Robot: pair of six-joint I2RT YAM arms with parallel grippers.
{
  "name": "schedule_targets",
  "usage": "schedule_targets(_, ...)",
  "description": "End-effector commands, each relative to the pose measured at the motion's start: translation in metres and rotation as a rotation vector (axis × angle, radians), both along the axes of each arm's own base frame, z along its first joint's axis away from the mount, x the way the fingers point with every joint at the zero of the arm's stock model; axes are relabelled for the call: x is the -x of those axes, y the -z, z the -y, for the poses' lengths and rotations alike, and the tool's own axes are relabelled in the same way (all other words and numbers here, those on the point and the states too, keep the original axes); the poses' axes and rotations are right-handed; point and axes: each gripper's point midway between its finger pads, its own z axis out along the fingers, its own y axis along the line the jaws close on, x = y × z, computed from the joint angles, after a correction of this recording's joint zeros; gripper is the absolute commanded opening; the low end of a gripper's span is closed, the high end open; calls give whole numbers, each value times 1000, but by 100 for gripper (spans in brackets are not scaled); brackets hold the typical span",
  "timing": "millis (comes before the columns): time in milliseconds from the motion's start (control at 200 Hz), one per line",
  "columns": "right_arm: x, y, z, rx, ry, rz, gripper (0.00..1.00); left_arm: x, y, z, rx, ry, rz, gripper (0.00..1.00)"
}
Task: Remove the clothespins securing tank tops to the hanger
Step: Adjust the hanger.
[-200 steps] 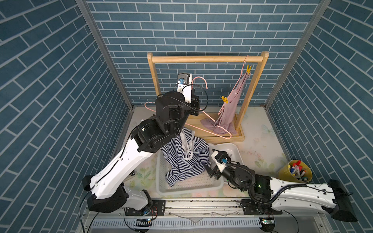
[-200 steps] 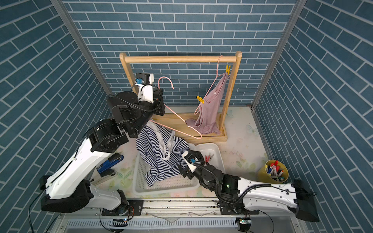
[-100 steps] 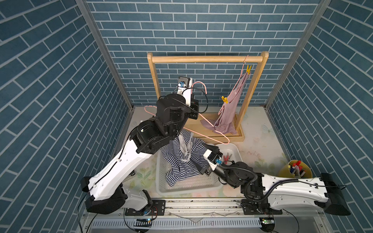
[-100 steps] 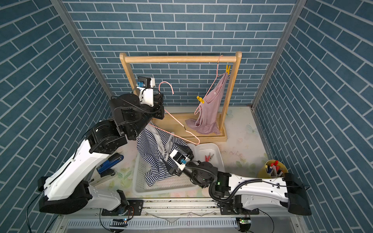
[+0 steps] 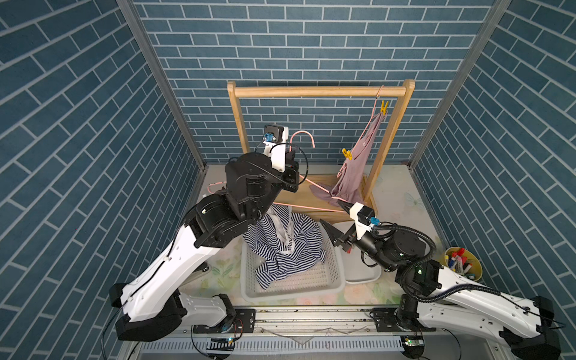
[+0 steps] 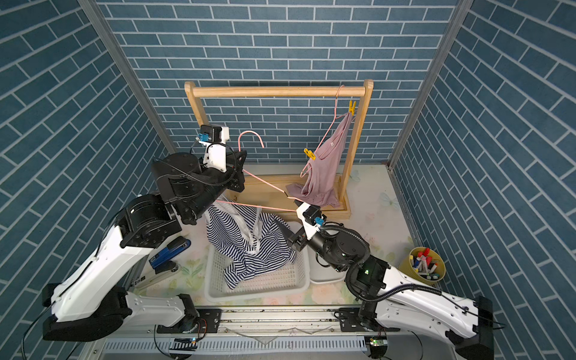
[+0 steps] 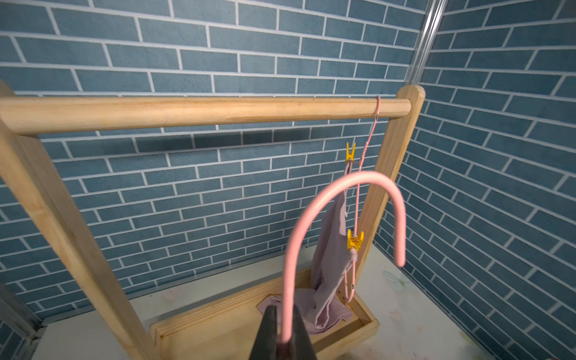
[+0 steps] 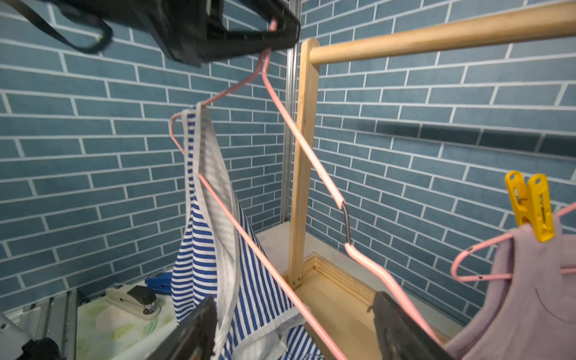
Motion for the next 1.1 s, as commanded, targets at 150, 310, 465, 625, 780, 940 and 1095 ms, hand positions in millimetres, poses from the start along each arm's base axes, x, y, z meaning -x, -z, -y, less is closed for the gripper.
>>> schedule_targets(150, -25, -12, 4, 4, 18, -41, 75, 32, 13, 20, -1, 220, -88, 0)
schedule_targets(310, -34, -14, 2, 8, 0, -44, 68, 45, 19, 18, -16, 281, -113, 1)
schedule_targets(465, -50, -18, 6, 22, 3, -52, 67, 66, 13, 19, 28, 384, -104, 6)
schedule_targets(625, -54, -28, -11, 31, -79, -55, 65, 82, 10, 30, 51, 493, -107, 2)
schedule_targets(780, -55, -28, -37, 37, -179, -81, 63, 88, 8, 37, 68, 549, -90, 0)
schedule_targets(940, -59, -28, -53, 26, -230, -94, 62, 86, 8, 33, 52, 527, -71, 0)
schedule_targets(1095, -66, -25, -67, 52, -262, -113, 62, 70, 14, 24, 21, 425, -51, 0)
